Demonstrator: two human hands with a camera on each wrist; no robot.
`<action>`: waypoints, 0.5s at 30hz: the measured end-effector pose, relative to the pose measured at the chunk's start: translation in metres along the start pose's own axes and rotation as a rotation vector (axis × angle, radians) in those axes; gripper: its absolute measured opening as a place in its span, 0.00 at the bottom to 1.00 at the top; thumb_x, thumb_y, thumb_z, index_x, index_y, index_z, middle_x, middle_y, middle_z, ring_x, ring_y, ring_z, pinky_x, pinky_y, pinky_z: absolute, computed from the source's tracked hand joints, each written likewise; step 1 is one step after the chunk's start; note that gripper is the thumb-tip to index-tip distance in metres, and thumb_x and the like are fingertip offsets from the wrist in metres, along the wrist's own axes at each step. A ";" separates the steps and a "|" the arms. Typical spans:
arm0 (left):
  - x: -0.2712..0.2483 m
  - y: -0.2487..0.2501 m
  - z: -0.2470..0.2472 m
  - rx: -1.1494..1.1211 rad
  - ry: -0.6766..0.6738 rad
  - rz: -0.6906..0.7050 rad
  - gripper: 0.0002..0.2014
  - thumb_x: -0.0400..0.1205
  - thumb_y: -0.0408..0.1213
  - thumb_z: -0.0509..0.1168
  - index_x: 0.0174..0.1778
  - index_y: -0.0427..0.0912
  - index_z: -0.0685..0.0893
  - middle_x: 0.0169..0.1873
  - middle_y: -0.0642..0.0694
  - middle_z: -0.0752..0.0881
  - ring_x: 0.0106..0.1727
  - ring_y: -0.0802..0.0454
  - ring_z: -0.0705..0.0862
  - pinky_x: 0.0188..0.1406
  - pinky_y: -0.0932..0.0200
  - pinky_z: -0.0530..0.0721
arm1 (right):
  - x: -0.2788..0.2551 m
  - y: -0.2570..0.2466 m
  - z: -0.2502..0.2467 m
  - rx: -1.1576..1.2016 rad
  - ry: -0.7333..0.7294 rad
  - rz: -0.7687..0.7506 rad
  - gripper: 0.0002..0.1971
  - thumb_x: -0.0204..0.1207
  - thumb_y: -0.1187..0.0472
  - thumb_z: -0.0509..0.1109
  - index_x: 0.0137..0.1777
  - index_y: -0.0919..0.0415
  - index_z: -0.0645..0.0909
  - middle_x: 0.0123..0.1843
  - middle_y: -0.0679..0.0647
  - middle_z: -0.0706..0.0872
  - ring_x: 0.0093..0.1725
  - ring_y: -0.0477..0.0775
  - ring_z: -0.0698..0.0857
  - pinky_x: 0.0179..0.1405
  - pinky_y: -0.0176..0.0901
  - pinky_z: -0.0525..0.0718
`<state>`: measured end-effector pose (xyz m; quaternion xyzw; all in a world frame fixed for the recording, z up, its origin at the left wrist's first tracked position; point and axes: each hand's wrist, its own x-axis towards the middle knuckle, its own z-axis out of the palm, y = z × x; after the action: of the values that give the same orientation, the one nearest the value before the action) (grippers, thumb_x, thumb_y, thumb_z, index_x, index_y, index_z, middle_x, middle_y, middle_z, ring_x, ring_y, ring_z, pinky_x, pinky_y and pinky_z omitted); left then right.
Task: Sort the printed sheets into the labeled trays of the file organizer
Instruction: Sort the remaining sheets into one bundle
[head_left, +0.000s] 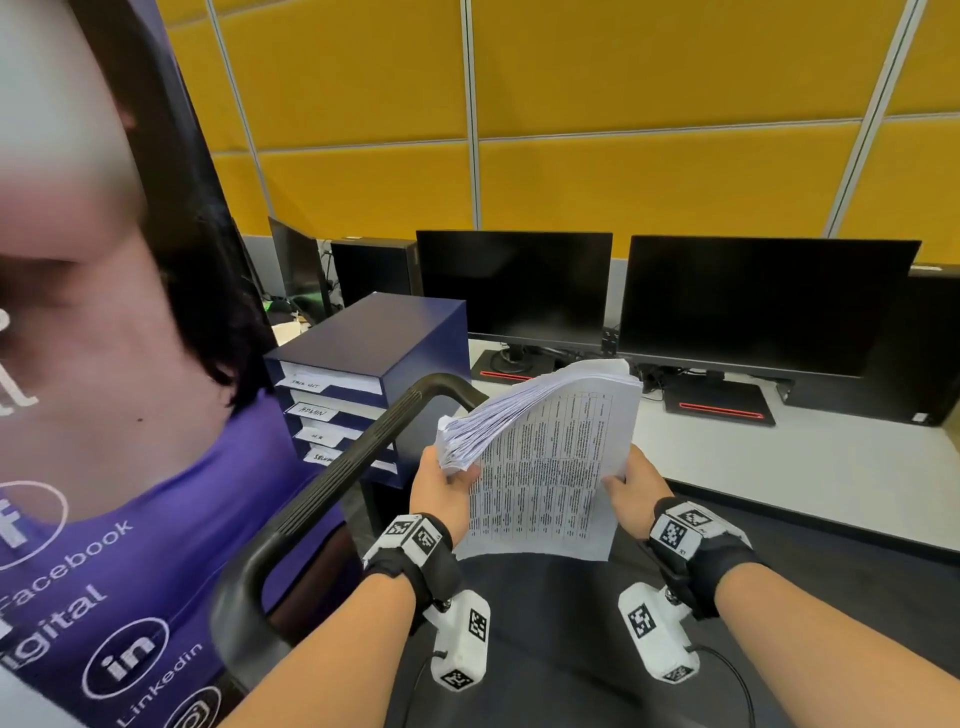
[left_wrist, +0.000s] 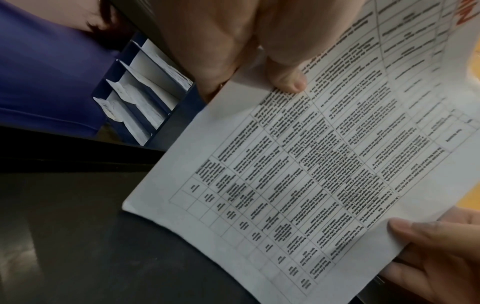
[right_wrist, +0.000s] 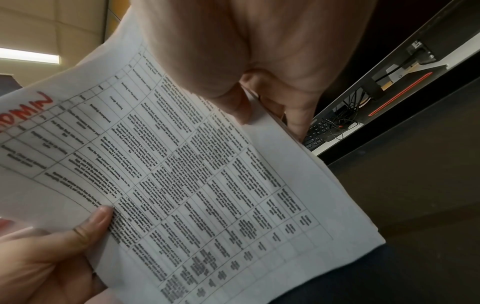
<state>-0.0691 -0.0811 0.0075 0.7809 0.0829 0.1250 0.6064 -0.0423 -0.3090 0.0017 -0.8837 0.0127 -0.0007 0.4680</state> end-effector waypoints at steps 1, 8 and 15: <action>0.000 0.002 -0.001 0.009 0.002 -0.005 0.14 0.82 0.30 0.64 0.64 0.42 0.74 0.52 0.48 0.83 0.56 0.50 0.81 0.55 0.57 0.74 | -0.001 -0.001 -0.001 -0.002 0.000 -0.008 0.18 0.79 0.72 0.56 0.69 0.62 0.70 0.61 0.54 0.79 0.61 0.51 0.77 0.61 0.45 0.75; 0.013 0.041 -0.028 0.090 0.002 -0.002 0.15 0.81 0.33 0.66 0.63 0.40 0.73 0.52 0.43 0.83 0.54 0.45 0.82 0.52 0.53 0.79 | 0.009 -0.036 -0.009 -0.042 -0.008 -0.056 0.20 0.78 0.71 0.57 0.69 0.57 0.72 0.63 0.54 0.82 0.63 0.56 0.80 0.62 0.47 0.77; 0.032 0.088 -0.082 0.195 0.067 0.010 0.15 0.82 0.34 0.65 0.62 0.38 0.71 0.55 0.38 0.83 0.54 0.40 0.83 0.54 0.45 0.84 | 0.015 -0.112 -0.011 -0.114 -0.064 -0.167 0.20 0.78 0.69 0.59 0.70 0.58 0.72 0.65 0.54 0.81 0.66 0.57 0.79 0.64 0.49 0.77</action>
<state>-0.0641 -0.0187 0.1152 0.8319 0.1108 0.1453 0.5239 -0.0254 -0.2556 0.1002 -0.9064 -0.0760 -0.0107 0.4154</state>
